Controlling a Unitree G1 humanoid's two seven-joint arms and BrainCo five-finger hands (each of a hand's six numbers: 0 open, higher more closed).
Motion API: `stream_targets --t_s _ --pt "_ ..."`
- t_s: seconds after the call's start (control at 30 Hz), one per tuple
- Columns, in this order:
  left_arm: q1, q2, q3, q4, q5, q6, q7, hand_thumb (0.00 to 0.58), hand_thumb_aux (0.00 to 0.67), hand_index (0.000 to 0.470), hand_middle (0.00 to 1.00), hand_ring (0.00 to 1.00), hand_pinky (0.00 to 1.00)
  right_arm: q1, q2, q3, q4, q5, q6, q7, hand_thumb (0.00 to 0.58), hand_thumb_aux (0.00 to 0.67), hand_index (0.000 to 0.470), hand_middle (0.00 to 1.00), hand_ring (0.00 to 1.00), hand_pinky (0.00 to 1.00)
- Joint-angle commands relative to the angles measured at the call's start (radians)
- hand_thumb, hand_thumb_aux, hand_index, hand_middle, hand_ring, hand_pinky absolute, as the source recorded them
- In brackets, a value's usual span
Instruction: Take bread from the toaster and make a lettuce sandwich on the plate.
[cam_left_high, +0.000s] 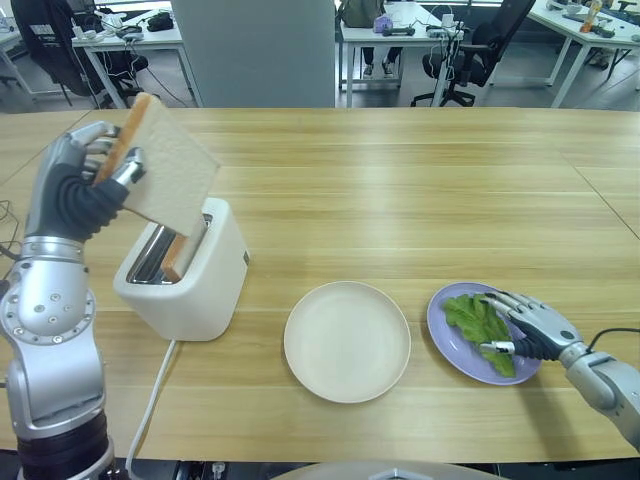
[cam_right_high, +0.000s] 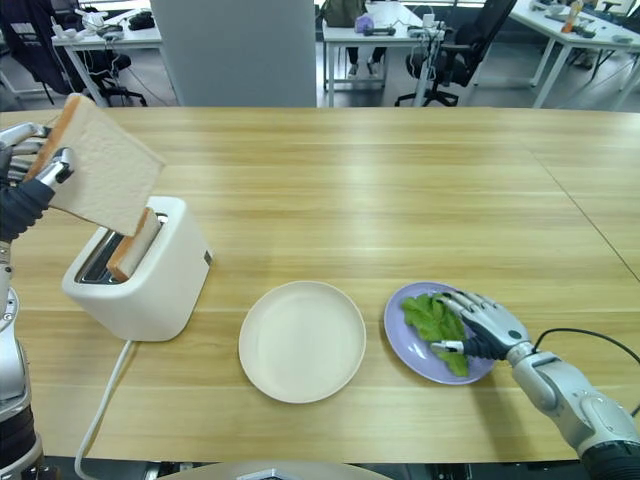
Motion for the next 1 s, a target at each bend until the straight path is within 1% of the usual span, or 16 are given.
stream_targets --t_s 0.03,0.07,0.1,0.13,0.17,0.2,0.23,0.27,0.37,0.5,0.63,0.83,1.0 --pt "0.009 -0.033 -0.096 -0.079 -0.041 0.065 -0.047 0.58 0.67 0.46 1.0 1.0 1.0 -0.007 -0.028 0.034 0.085 -0.027 -0.029 -0.052 0.0 0.0 0.0 0.0 0.0 0.0" --pt "0.009 -0.044 -0.125 -0.091 -0.047 0.077 -0.054 0.58 0.67 0.46 1.0 1.0 1.0 -0.009 -0.03 0.044 0.106 -0.029 -0.037 -0.062 0.0 0.0 0.0 0.0 0.0 0.0" --pt "0.009 -0.056 -0.156 -0.097 -0.052 0.086 -0.058 0.58 0.67 0.46 1.0 1.0 1.0 -0.014 -0.029 0.056 0.128 -0.035 -0.042 -0.072 0.079 0.047 0.032 0.0 0.0 0.0" --pt "0.008 -0.068 -0.189 -0.1 -0.053 0.096 -0.062 0.58 0.67 0.46 1.0 1.0 1.0 -0.02 -0.028 0.068 0.15 -0.042 -0.046 -0.085 0.244 0.16 0.11 0.0 0.0 0.0" --pt "0.012 -0.075 -0.227 -0.099 -0.048 0.099 -0.068 0.58 0.67 0.46 1.0 1.0 1.0 -0.028 -0.026 0.081 0.173 -0.049 -0.049 -0.098 0.244 0.16 0.11 0.0 0.0 0.0" --pt "0.018 -0.08 -0.271 -0.094 -0.036 0.095 -0.073 0.58 0.67 0.46 1.0 1.0 1.0 -0.036 -0.023 0.093 0.194 -0.055 -0.05 -0.113 0.462 0.368 0.253 0.0 0.0 0.0" --pt "0.025 -0.088 -0.312 -0.086 -0.027 0.093 -0.077 0.58 0.67 0.46 1.0 1.0 1.0 -0.044 -0.02 0.102 0.21 -0.059 -0.052 -0.125 0.526 0.465 0.319 0.0 0.0 0.0" --pt "0.036 -0.093 -0.354 -0.075 -0.018 0.091 -0.082 0.58 0.67 0.46 1.0 1.0 1.0 -0.052 -0.018 0.11 0.224 -0.059 -0.054 -0.134 0.58 0.662 0.455 0.0 0.0 0.0" --pt "0.074 -0.11 -0.478 -0.017 0.012 0.068 -0.089 0.58 0.67 0.46 1.0 1.0 1.0 -0.063 -0.013 0.125 0.244 -0.048 -0.065 -0.152 0.58 0.67 0.46 0.0 0.0 0.0" --pt "0.116 -0.127 -0.593 0.087 0.047 0.032 -0.09 0.58 0.67 0.46 1.0 1.0 1.0 -0.078 -0.01 0.137 0.254 -0.031 -0.08 -0.152 0.58 0.67 0.46 0.0 0.0 0.0" --pt "0.134 -0.144 -0.697 0.253 0.084 -0.025 -0.088 0.58 0.67 0.46 1.0 1.0 1.0 -0.087 -0.004 0.139 0.255 -0.006 -0.099 -0.152 0.58 0.67 0.46 0.0 0.0 0.0" --pt "0.14 -0.166 -0.79 0.466 0.101 -0.094 -0.102 0.58 0.67 0.46 1.0 1.0 1.0 -0.084 -0.012 0.127 0.211 0.031 -0.121 -0.141 0.58 0.67 0.46 0.0 0.0 0.0" --pt "0.13 -0.167 -0.829 0.603 0.115 -0.146 -0.117 0.58 0.67 0.46 1.0 1.0 1.0 -0.076 -0.031 0.108 0.172 0.05 -0.123 -0.128 0.58 0.67 0.46 0.0 0.0 0.0"
